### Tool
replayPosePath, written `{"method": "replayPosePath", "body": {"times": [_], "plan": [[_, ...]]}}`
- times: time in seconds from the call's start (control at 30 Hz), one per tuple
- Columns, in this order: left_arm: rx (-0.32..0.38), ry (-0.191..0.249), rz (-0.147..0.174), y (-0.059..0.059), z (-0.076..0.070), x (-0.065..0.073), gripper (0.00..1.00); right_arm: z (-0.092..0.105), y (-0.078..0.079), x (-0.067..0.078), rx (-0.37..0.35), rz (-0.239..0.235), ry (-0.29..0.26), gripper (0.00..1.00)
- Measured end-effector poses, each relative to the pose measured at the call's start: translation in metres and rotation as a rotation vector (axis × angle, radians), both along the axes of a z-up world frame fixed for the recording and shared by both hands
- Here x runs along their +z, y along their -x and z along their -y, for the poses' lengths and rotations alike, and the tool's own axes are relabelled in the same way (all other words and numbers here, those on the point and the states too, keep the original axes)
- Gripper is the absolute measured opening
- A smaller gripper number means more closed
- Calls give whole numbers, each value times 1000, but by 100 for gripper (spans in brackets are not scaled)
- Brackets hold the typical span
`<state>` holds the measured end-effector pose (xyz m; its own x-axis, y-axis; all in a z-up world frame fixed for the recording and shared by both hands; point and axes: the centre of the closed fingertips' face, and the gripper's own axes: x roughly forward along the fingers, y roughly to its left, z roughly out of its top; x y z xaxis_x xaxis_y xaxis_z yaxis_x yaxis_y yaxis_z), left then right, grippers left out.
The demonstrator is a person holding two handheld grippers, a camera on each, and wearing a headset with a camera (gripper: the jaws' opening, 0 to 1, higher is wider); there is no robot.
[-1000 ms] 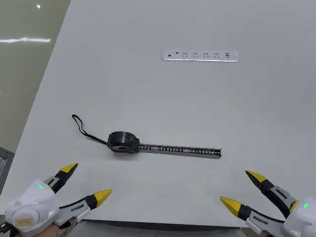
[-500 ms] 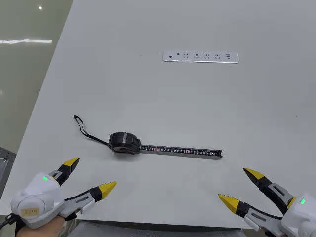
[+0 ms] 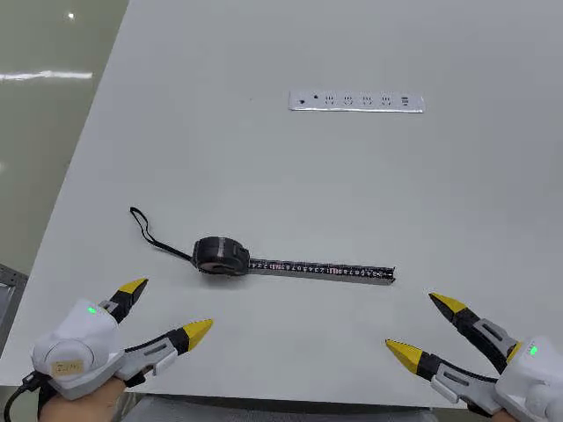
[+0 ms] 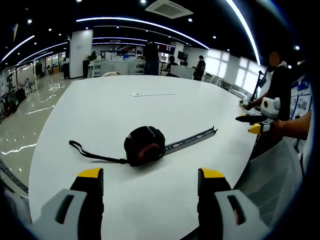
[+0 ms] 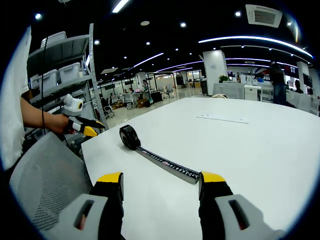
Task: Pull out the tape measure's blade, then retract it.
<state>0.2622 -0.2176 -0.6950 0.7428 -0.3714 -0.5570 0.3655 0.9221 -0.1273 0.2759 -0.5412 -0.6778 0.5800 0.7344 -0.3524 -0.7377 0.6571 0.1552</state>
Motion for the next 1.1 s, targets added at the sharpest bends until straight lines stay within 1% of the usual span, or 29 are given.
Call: {"method": "replayPosePath", "body": {"times": [0.07,0.13,0.23,0.33,0.43,0.53,0.6,0.63,0.73,0.9,1.0,1.1], "plan": [[1,9,-7,-1,2,0,76,0,-1,-1,1,0,0,61],[-7,-2,-11,-3,5,-1,76,-1,-2,-1,4,-3,0,61],[-9,-6,-16,-5,8,-2,76,-2,-4,-1,5,-4,-1,61],[-6,12,-16,-8,12,-3,77,-1,-5,-3,3,-4,-4,61],[-12,11,-18,-9,19,-5,78,-3,-7,-3,2,0,-5,61],[-18,-2,-35,-10,23,-11,78,-3,-9,-2,2,2,-7,61],[-7,10,-40,-11,24,-13,78,-3,-10,-1,0,2,-11,61],[-4,9,-49,-11,25,-16,79,-3,-10,-2,0,3,-9,60],[-11,8,-60,-11,27,-20,79,-2,-11,-3,-2,3,-10,60],[-4,8,-67,-14,27,-26,81,-3,-12,-6,-4,-3,-12,60],[-17,9,-75,-17,30,-31,81,-3,-14,-7,-4,-5,-14,60],[-33,-10,-80,-20,33,-34,83,-4,-15,-8,-3,-6,-14,60]]}}
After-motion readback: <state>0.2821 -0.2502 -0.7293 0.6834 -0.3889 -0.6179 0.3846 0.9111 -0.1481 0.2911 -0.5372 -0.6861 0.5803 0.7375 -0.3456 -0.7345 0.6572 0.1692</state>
